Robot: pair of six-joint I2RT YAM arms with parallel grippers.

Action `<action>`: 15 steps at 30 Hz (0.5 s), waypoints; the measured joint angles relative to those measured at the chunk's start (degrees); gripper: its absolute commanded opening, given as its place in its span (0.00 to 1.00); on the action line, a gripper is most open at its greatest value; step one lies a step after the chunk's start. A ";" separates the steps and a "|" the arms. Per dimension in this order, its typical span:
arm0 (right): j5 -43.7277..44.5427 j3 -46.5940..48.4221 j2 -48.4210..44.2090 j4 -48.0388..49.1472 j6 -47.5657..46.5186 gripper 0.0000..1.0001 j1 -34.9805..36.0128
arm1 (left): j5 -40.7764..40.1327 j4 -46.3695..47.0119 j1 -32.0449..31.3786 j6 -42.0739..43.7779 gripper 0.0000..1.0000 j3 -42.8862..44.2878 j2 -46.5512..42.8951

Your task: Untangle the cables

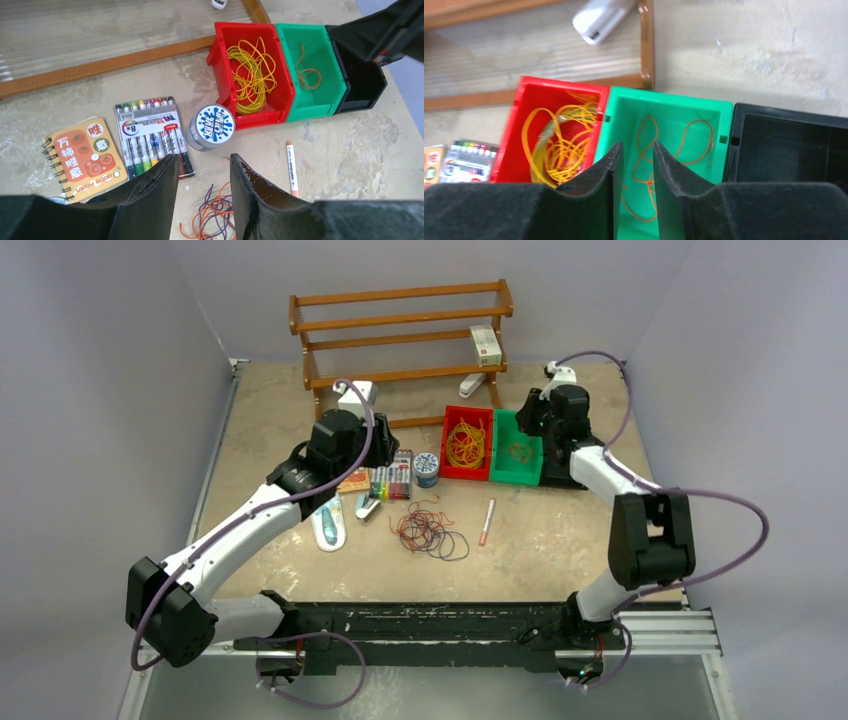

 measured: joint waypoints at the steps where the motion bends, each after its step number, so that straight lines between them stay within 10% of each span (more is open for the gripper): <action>1: -0.24 -0.61 -1.60 0.59 0.04 0.35 0.00 | 0.00 0.17 0.00 -0.31 0.41 -0.46 0.07; 15: -12.48 -8.44 -15.34 4.83 -0.72 0.45 1.01 | 2.19 2.12 0.00 -6.34 0.41 -10.40 1.95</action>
